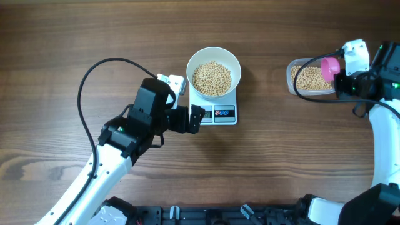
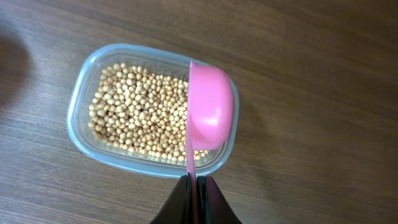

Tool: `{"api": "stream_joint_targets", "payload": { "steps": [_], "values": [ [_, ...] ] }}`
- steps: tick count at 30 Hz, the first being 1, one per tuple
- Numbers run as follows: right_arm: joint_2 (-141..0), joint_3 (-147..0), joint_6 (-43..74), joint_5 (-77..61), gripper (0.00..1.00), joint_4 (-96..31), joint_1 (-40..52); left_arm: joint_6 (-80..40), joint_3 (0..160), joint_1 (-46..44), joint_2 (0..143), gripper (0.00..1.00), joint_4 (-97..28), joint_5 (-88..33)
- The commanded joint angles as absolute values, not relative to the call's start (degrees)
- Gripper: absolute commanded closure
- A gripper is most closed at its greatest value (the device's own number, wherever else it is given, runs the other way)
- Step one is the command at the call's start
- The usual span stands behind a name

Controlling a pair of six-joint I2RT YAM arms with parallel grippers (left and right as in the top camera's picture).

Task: Scoop item into bowl and weigh 150g on scale
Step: 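Dip the pink scoop into the soybeans with the right gripper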

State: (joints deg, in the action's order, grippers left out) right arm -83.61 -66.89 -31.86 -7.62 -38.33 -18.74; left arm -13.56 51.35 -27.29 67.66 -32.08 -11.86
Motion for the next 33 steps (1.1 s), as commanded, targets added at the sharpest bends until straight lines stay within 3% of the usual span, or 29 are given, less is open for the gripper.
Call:
{"api": "stream_joint_targets", "payload": {
  "steps": [1,17,33],
  "values": [
    [-85.67,-67.05,-32.95,-4.01,0.96,-38.41,-15.99,-12.38,51.33,-27.59,67.18,0.00,-31.92,-11.29],
    [-88.90,-67.00,-31.38,8.16,0.96,-38.41,-10.66,-12.40,51.33,-27.59,67.18,0.00,-31.92,-11.29],
    [-92.40,-67.00,-28.27,-6.50,0.96,-43.48,-10.68,-12.40,51.33,-27.59,67.18,0.00,-31.92,-11.29]
  ]
}}
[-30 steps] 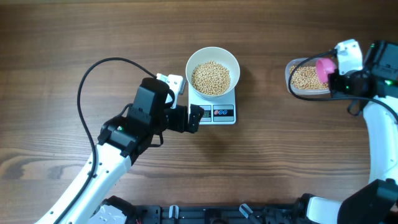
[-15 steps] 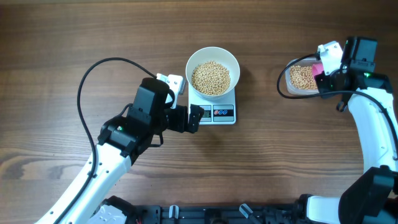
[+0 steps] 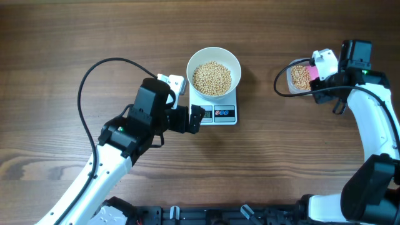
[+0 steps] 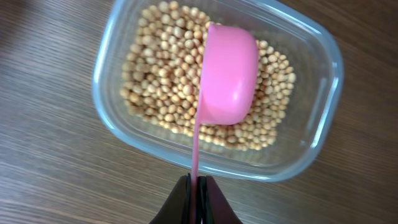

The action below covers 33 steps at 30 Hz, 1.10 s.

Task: Scoop item into bowl and weigh 150g on scale
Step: 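Dip the pink scoop into the soybeans with the right gripper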

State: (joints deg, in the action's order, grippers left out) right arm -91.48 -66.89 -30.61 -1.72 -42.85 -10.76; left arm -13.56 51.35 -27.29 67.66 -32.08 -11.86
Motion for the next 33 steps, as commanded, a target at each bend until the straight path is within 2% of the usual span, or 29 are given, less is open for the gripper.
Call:
{"api": "stream_joint_targets", "payload": {
  "steps": [1,12,16,22,33],
  "values": [
    [-92.38,-67.00,-28.32,-6.50,0.96,-43.97,-10.68,-12.40,51.33,-27.59,67.18,0.00,-31.92,-11.29],
    [-92.38,-67.00,-18.98,-16.64,0.96,-44.07,-11.55,-12.40,51.33,-27.59,67.18,0.00,-31.92,-11.29],
    [-92.38,-67.00,-15.70,-22.59,0.96,-43.99,-14.09,-12.40,51.33,-27.59,67.18,0.00,-31.92,-11.29],
    [-92.42,-67.00,-8.75,-23.09,0.96,-44.12,-17.93,-12.40,51.33,-27.59,67.18,0.00,-31.92,-11.29],
    [-92.42,-67.00,-8.25,-37.36,0.96,-44.05,-26.17,-12.40,51.33,-27.59,67.18,0.00,-31.92,-11.29]
  ]
}}
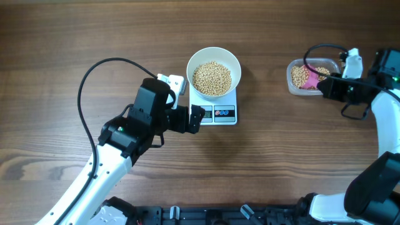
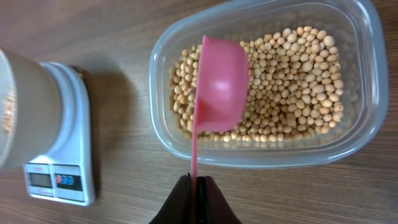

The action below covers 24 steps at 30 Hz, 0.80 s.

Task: Scoop item into bowl and weigh 150g on scale
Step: 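Dip the pink scoop into the soybeans with the right gripper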

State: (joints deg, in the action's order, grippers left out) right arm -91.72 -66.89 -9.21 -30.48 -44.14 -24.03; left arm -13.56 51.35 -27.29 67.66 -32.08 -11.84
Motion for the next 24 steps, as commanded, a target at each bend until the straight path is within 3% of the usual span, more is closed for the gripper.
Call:
{"api": "stream_joint_targets", "payload": {
  "steps": [1,24],
  "values": [
    [-92.42,-67.00,-7.03,-37.63,0.96,-44.01,-27.03,-12.40,51.33,-27.59,67.18,0.00,-31.92,-11.27],
    [-92.42,-67.00,-4.34,-53.54,0.96,-43.81,-38.48,-12.40,51.33,-27.59,67.18,0.00,-31.92,-11.29]
  ]
}}
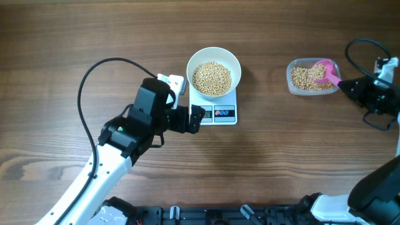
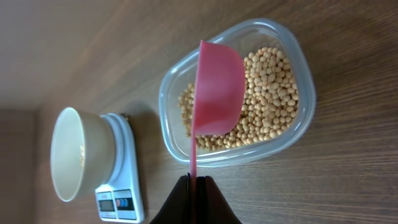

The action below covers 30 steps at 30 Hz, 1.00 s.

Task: Scoop item into bowl and weigh 150g on scale
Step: 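Dip the pink scoop into the soybeans with the right gripper, then lift the filled scoop and carry it over the white bowl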

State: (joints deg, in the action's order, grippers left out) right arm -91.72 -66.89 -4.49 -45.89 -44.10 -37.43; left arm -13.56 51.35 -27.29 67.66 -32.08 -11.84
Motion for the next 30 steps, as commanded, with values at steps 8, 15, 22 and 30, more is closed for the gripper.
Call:
{"api": "stream_joint_targets", "payload": {
  "steps": [8,15,22,30],
  "values": [
    [-92.42,-67.00,-4.40,-57.65,0.96,-44.88,-38.61,-12.40,51.33,-27.59,67.18,0.00,-31.92,-11.29],
    [-92.42,-67.00,-4.29,-72.44,0.96,-44.91,-38.48,-12.40,51.33,-27.59,67.18,0.00,-31.92,-11.29],
    [-92.42,-67.00,2.61,-76.40,0.96,-44.14,-33.21,-12.40,51.33,-27.59,67.18,0.00,-31.92,-11.29],
    [-92.42,-67.00,18.17,-73.12,0.96,-26.81,-15.29,-12.40,51.33,-27.59,67.18,0.00,-31.92,-11.29]
  ]
}}
